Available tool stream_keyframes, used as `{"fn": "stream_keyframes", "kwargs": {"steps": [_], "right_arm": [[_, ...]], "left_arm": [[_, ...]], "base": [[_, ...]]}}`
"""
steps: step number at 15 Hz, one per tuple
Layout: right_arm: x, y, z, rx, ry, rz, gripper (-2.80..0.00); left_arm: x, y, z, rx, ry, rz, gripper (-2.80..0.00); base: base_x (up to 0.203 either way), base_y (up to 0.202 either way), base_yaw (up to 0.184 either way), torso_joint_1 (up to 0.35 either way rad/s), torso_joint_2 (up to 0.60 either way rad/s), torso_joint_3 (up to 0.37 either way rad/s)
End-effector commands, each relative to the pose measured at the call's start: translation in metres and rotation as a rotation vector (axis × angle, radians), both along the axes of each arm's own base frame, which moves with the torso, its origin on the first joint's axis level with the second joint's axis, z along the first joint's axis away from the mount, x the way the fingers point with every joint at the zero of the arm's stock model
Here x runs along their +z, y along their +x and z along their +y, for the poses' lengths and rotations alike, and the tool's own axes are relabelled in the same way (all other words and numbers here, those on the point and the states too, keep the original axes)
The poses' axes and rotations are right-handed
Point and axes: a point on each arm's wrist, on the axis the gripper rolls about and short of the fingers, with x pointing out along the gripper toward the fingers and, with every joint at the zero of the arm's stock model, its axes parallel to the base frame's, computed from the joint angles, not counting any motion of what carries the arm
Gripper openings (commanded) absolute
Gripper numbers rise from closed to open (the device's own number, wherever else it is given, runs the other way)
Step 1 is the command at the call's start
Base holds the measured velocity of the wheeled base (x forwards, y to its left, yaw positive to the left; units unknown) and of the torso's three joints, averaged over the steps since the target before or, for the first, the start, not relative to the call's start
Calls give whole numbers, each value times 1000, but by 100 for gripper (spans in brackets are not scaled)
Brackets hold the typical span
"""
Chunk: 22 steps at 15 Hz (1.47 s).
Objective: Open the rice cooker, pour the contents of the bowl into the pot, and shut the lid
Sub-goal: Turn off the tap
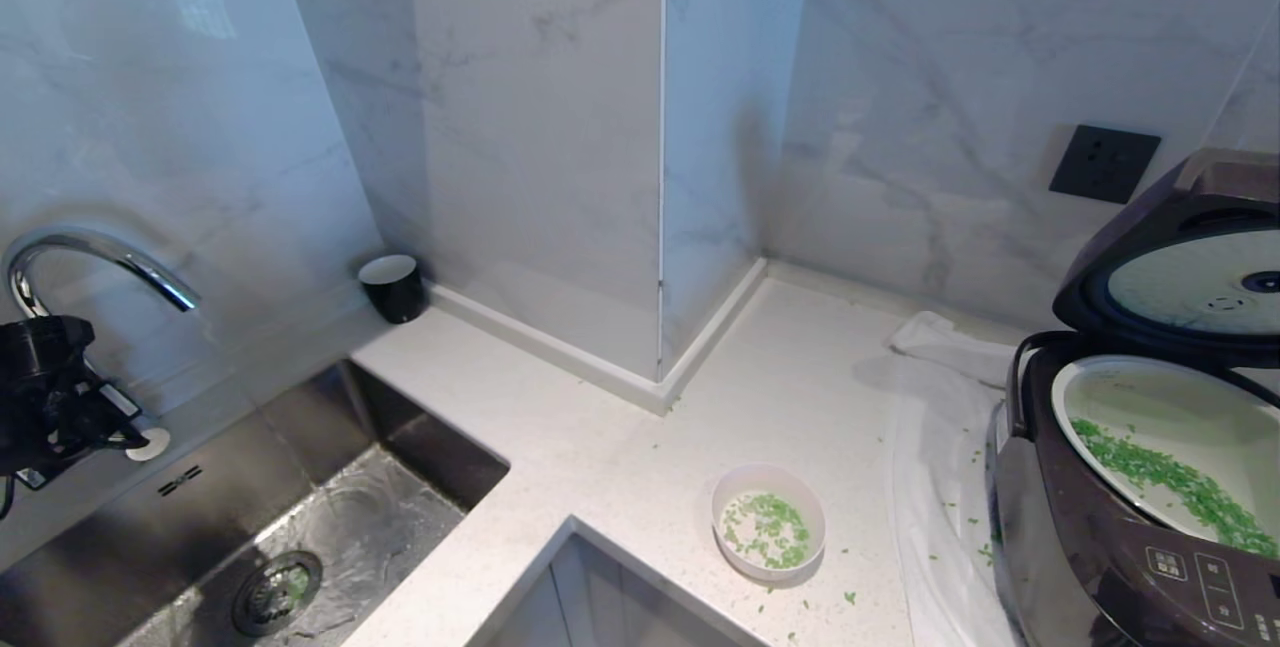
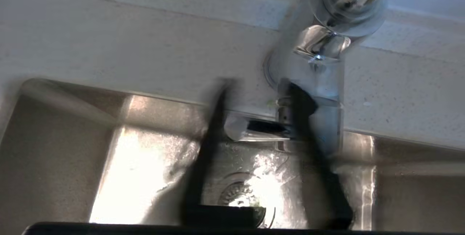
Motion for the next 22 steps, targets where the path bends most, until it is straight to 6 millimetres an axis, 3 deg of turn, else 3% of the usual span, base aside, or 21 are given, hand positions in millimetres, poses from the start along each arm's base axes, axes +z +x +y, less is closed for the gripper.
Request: {"fn": "stream_keyframes", "kwargs": {"steps": [1,8,14,15,20,22], "right_arm": [[0,0,0,-1,0,0,-280],[0,0,0,1,0,0,-280],[0,0,0,1,0,0,-280],[0,0,0,1,0,0,-280],[0,0,0,1,0,0,-280],[0,0,0,-1,0,0,-280]], "left_arm": [[-4,1,4,11,-1,6,-280],[-7,4,23,42,-2,14,-280],[-6,3,23,58,-31,86,-280],[-6,3,23,58,-33,84,0],[-3,4,26,65,-28,63,0],[7,4,26,68,-14,41,0]], "base": [[0,0,0,0,0,0],[0,0,0,0,0,0],[0,0,0,0,0,0],[0,0,0,0,0,0],[0,0,0,0,0,0],[0,0,0,0,0,0]]}}
